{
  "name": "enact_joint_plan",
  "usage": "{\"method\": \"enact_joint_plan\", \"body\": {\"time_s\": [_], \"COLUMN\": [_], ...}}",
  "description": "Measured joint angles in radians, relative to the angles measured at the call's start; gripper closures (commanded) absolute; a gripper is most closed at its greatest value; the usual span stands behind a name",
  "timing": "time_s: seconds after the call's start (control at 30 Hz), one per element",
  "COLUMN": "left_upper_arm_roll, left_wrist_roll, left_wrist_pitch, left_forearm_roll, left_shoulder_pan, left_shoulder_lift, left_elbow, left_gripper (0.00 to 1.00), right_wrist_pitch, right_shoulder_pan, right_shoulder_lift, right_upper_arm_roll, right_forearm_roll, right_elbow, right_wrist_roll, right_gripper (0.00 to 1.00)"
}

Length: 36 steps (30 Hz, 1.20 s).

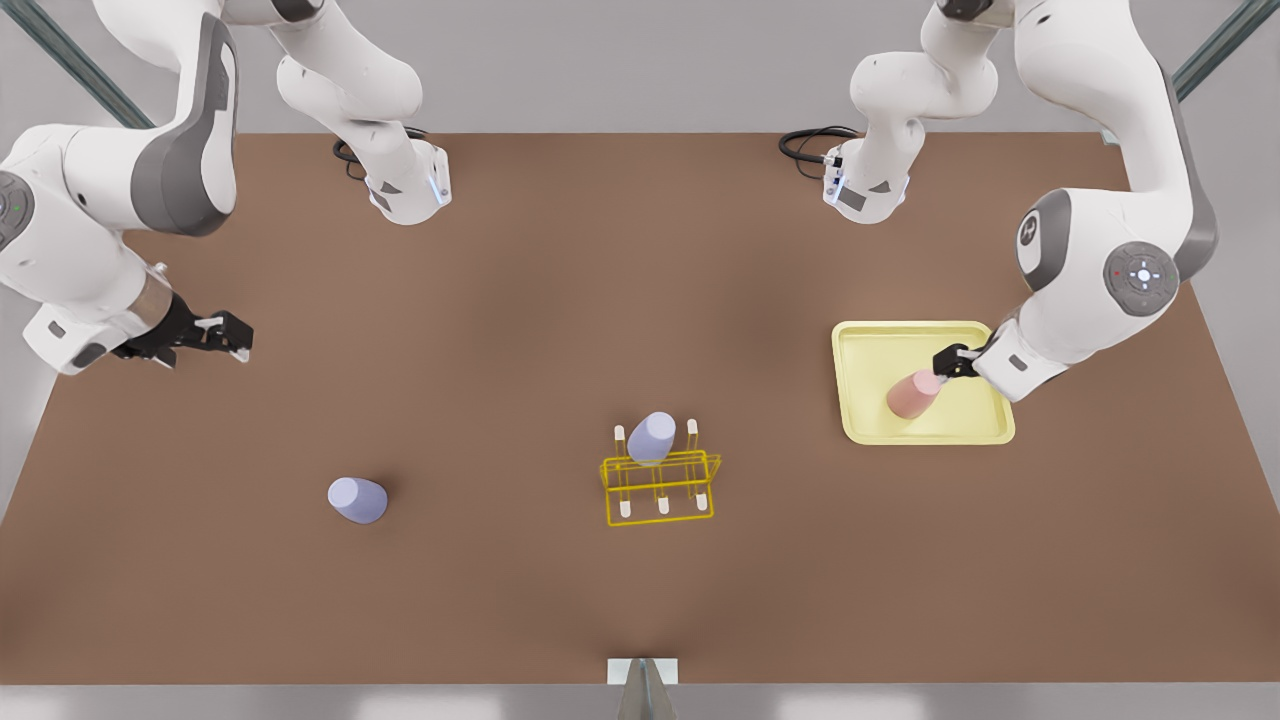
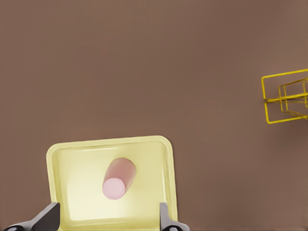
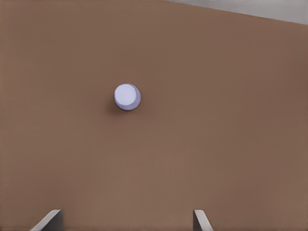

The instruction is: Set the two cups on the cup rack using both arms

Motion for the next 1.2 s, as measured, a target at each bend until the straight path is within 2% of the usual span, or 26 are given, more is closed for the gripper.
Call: {"method": "enact_joint_plan", "body": {"time_s": [0.13, 0.2, 0.3, 0.47, 0.77, 1.2], "left_upper_arm_roll": [0.006, 0.034, 0.077, 0.092, 0.094, 0.094], "left_wrist_roll": [0.008, 0.011, 0.021, 0.040, 0.066, 0.087], "left_wrist_pitch": [-0.019, 0.026, 0.210, 0.477, 0.681, 0.756], "left_forearm_roll": [-0.005, -0.006, -0.010, -0.030, -0.048, -0.052], "left_shoulder_pan": [-0.005, -0.010, 0.019, 0.020, 0.021, 0.039], "left_shoulder_lift": [0.007, 0.002, 0.004, 0.035, 0.094, 0.159], "left_elbow": [-0.007, -0.153, -0.423, -0.599, -0.644, -0.662], "left_gripper": [0.00, 0.00, 0.00, 0.00, 0.00, 0.00], "right_wrist_pitch": [0.003, 0.049, 0.162, 0.372, 0.603, 0.672], "right_shoulder_pan": [0.000, 0.004, 0.006, 0.012, 0.043, 0.044], "right_shoulder_lift": [0.023, 0.156, 0.312, 0.407, 0.474, 0.556], "right_upper_arm_roll": [0.000, 0.002, 0.003, 0.006, 0.009, 0.007], "right_forearm_roll": [0.000, -0.004, -0.004, 0.004, 0.025, 0.020], "right_elbow": [0.000, 0.005, -0.001, -0.066, -0.114, -0.116], "right_wrist_roll": [-0.007, -0.010, -0.013, -0.017, -0.022, -0.025], "right_gripper": [0.00, 0.00, 0.00, 0.00, 0.00, 0.00]}}
